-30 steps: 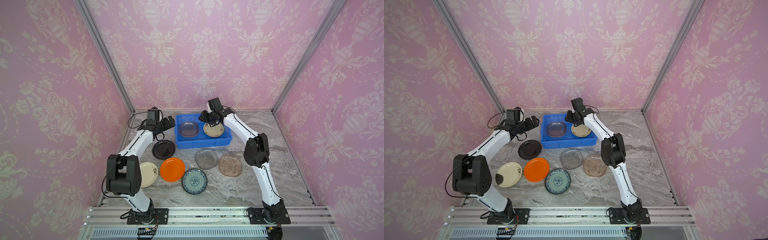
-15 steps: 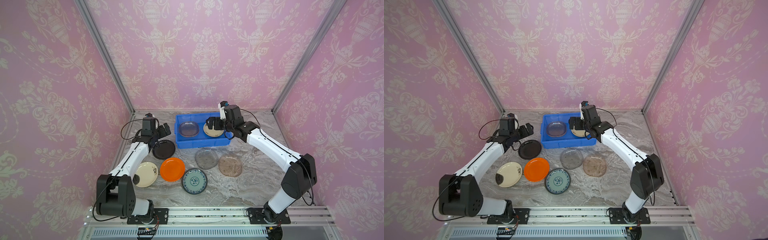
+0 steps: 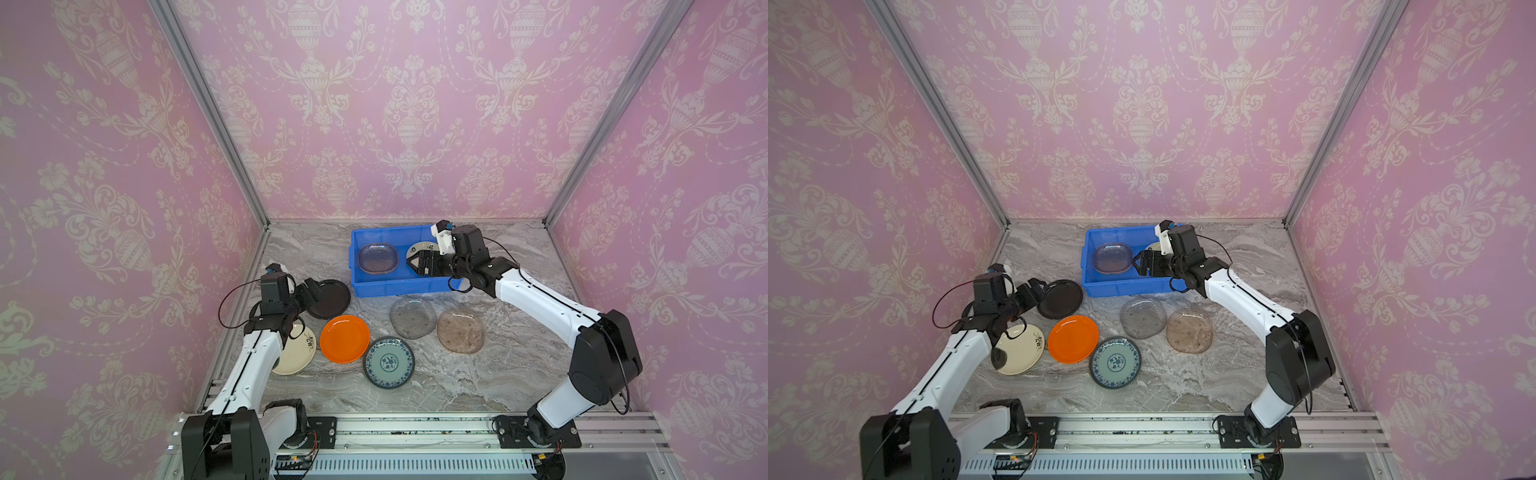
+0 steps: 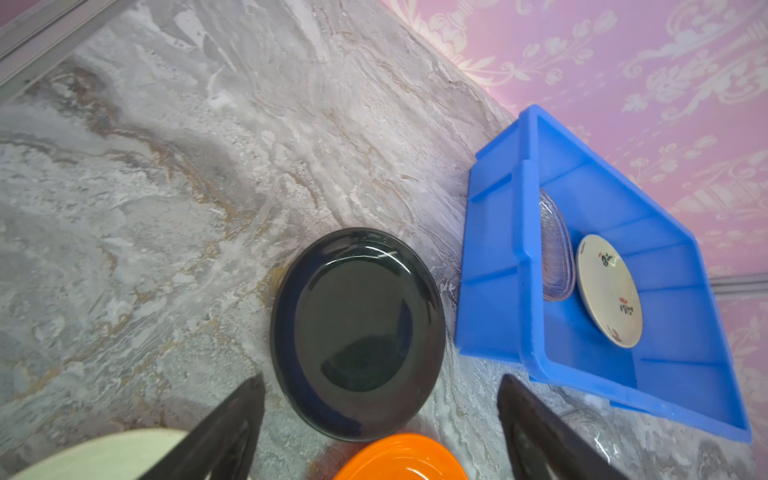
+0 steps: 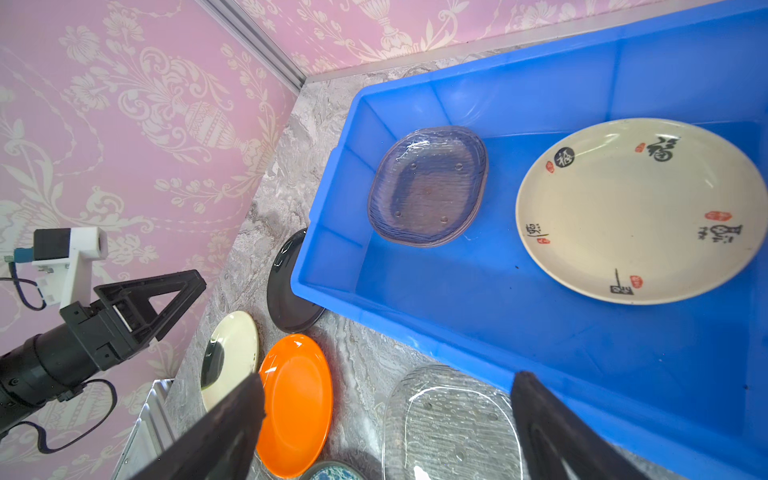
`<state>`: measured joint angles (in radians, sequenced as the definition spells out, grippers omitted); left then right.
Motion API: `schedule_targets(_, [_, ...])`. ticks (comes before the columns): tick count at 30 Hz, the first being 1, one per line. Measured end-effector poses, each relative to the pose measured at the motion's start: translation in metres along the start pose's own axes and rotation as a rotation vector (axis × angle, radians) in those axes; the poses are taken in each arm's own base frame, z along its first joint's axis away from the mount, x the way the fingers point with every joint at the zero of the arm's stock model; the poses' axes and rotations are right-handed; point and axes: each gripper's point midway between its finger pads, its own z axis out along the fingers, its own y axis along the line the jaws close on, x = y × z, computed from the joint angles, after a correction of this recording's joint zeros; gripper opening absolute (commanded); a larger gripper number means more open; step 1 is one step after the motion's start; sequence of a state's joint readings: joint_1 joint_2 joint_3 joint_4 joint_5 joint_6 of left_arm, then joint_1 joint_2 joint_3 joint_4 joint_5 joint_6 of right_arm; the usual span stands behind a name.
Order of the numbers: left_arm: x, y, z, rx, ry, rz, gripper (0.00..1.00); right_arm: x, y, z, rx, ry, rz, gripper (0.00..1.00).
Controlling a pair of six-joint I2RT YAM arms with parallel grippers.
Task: Place the plates into the plastic bin on the countertop
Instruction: 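Raise the right gripper out of the bin while the left gripper reaches the black plate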
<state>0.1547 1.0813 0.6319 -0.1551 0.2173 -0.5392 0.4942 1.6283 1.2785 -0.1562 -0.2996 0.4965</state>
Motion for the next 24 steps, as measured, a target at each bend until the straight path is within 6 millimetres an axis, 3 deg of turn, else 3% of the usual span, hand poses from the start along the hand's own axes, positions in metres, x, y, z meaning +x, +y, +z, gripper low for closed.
schedule_targets(8, [0.007,0.034,0.031,-0.011,0.038,-0.143,0.54,0.006,0.000,0.012,-0.031,0.026,0.041,0.87])
schedule_targets(14, [0.015,0.056,0.052,-0.018,0.053,-0.197,0.48,0.006,0.001,0.012,-0.036,0.028,0.057,0.87])
schedule_targets(24, [0.020,0.061,0.081,0.040,0.101,-0.208,0.39,0.011,-0.004,0.022,-0.028,0.050,0.068,0.87])
